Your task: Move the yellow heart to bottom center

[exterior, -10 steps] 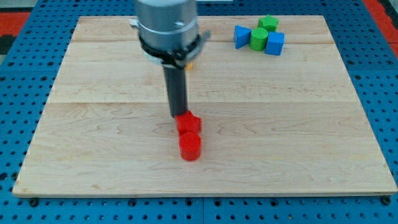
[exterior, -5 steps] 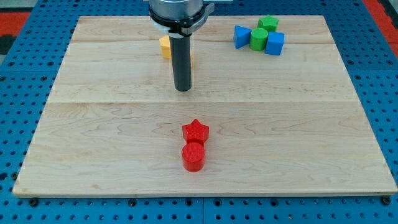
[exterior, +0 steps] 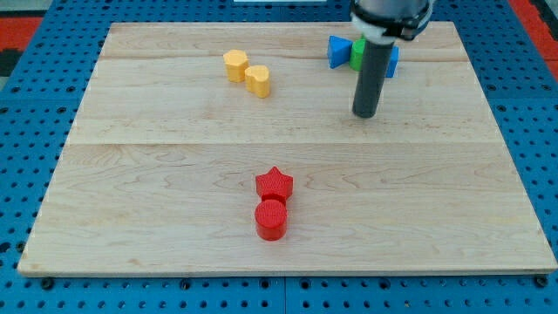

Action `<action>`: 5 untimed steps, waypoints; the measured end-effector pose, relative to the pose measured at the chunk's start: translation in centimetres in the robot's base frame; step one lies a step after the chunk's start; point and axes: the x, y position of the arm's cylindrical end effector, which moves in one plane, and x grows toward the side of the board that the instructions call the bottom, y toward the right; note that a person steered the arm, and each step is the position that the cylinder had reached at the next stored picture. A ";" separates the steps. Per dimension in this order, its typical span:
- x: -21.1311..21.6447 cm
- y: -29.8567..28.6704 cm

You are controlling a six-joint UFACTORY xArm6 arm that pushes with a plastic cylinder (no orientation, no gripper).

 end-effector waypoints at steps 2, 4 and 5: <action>-7.3 -9.4; -2.9 -14.3; 3.5 -13.0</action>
